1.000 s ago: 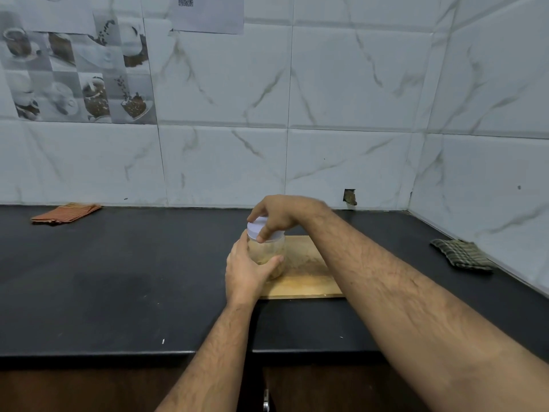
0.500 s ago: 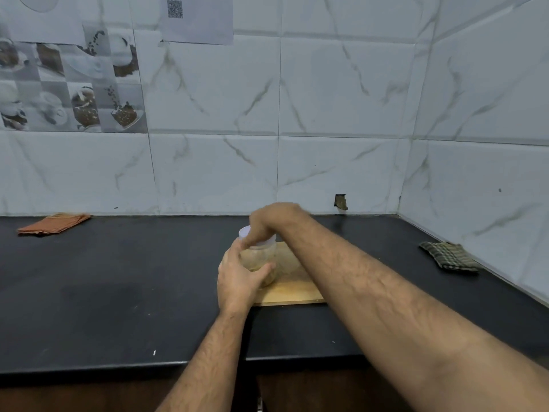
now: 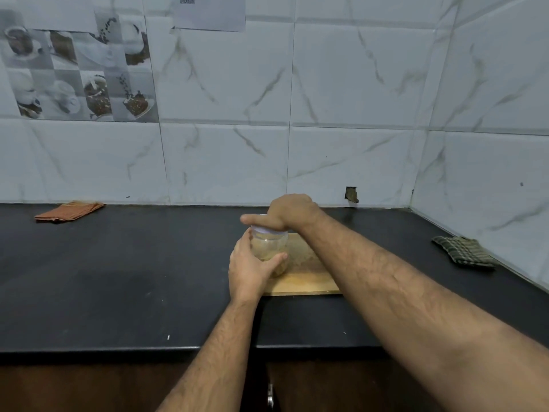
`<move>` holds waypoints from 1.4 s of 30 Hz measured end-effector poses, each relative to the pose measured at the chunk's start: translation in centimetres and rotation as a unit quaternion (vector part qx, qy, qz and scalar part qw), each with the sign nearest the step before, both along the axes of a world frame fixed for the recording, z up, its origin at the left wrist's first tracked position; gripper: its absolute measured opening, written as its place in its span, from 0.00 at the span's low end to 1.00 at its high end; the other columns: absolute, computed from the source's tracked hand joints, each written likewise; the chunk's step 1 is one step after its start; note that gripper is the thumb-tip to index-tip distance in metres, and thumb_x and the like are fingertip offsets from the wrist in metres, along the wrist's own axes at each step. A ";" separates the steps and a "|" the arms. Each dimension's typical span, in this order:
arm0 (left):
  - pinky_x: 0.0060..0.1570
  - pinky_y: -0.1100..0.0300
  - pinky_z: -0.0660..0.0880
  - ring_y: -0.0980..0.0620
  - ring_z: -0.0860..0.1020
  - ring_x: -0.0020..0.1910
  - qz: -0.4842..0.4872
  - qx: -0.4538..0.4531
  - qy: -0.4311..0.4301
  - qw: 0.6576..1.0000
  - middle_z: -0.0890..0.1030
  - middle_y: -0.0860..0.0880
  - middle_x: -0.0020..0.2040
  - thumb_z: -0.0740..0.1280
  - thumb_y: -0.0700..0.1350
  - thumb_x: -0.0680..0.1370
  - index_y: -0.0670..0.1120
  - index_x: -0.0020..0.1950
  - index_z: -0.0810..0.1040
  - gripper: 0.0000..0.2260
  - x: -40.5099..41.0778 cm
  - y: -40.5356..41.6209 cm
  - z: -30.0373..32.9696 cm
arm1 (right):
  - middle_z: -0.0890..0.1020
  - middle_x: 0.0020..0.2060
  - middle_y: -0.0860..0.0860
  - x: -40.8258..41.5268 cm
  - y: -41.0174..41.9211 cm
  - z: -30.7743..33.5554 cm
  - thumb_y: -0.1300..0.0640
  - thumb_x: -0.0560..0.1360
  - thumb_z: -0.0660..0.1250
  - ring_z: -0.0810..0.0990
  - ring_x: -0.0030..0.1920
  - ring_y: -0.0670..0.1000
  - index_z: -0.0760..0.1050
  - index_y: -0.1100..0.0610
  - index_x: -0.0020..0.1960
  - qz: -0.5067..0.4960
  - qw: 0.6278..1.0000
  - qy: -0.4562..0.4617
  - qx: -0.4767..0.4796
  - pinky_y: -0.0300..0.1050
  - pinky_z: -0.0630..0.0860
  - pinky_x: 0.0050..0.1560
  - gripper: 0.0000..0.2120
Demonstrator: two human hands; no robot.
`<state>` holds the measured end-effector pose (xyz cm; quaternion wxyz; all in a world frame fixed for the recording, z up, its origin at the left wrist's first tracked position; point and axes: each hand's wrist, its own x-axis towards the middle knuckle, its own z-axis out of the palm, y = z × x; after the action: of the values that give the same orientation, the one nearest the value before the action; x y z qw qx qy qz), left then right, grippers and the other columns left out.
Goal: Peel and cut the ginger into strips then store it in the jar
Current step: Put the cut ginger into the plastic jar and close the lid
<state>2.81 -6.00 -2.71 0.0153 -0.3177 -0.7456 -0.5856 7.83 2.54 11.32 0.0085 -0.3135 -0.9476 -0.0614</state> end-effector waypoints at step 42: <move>0.68 0.49 0.71 0.53 0.70 0.70 -0.007 0.017 -0.019 1.000 0.72 0.55 0.71 0.80 0.59 0.63 0.55 0.75 0.66 0.44 -0.2 0.2 -0.4 | 0.84 0.51 0.52 0.9 1.0 1.7 0.32 0.66 0.74 0.82 0.50 0.53 0.74 0.57 0.65 0.052 0.994 0.024 -0.096 0.50 0.77 0.53 0.38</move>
<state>2.60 -5.84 -3.11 0.0023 -0.3118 -0.7335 -0.6039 8.72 3.58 13.07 0.0048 -0.2648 -0.9636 0.0378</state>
